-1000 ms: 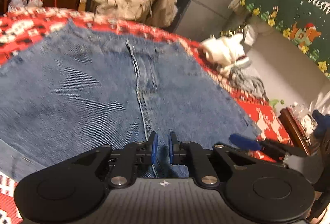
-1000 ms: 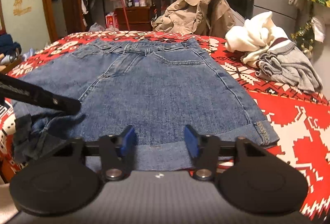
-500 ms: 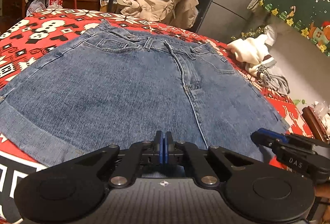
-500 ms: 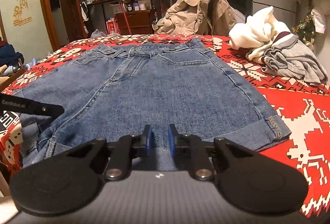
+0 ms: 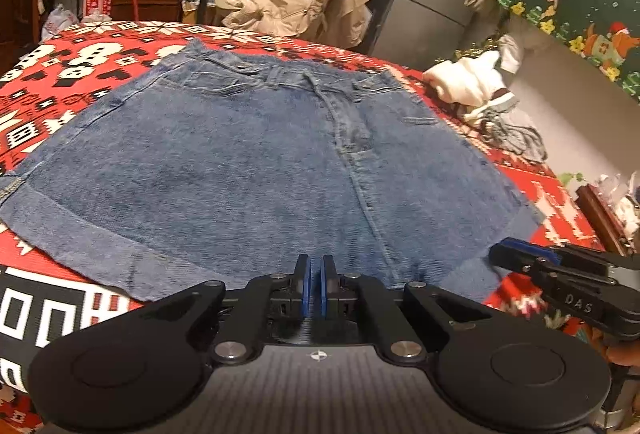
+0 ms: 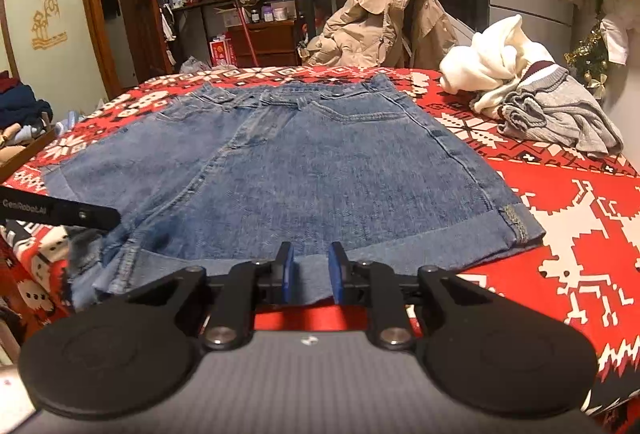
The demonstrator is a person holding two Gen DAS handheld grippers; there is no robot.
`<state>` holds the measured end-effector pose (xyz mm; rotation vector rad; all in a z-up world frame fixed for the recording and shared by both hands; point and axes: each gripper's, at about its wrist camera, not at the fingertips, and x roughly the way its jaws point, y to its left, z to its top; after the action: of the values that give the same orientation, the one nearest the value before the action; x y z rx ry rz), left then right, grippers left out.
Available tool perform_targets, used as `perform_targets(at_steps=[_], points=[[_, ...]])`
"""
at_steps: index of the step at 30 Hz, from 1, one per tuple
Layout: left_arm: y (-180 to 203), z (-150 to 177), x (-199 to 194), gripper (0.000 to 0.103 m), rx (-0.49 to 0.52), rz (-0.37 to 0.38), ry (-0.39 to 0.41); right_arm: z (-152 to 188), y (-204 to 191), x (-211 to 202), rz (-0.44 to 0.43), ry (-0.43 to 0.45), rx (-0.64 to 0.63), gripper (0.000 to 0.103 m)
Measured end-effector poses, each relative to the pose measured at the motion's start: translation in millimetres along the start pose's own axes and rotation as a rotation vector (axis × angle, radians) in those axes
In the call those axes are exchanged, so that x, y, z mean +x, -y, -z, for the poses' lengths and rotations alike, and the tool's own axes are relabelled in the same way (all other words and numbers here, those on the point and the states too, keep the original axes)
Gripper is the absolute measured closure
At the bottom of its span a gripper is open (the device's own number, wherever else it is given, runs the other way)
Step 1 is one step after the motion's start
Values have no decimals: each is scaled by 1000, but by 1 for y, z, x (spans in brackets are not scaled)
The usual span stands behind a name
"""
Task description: Fold clothes
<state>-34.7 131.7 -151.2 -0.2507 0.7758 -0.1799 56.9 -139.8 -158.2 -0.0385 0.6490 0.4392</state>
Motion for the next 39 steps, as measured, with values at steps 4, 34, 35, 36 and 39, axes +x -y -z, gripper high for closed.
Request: perform_targets(at_steps=[4,34,35,36,39], points=[[6,2,6,100,28,-5,-21,-2,-10,1,-51,-23,-14,81],[1,28,-31,99,47,163,-107,10,-65,-17,-377,-126,-116,78],[-1,27,-33,96,39,178,-93,9,-63,-18,-374,-116,-103,78],[-2,27,-35,95,34,191,-77,8,-61,-19,-369,-105,-92,78],[-5,25,-41,95,25,227,-35,6,-57,-22,-363,-72,-68,77]])
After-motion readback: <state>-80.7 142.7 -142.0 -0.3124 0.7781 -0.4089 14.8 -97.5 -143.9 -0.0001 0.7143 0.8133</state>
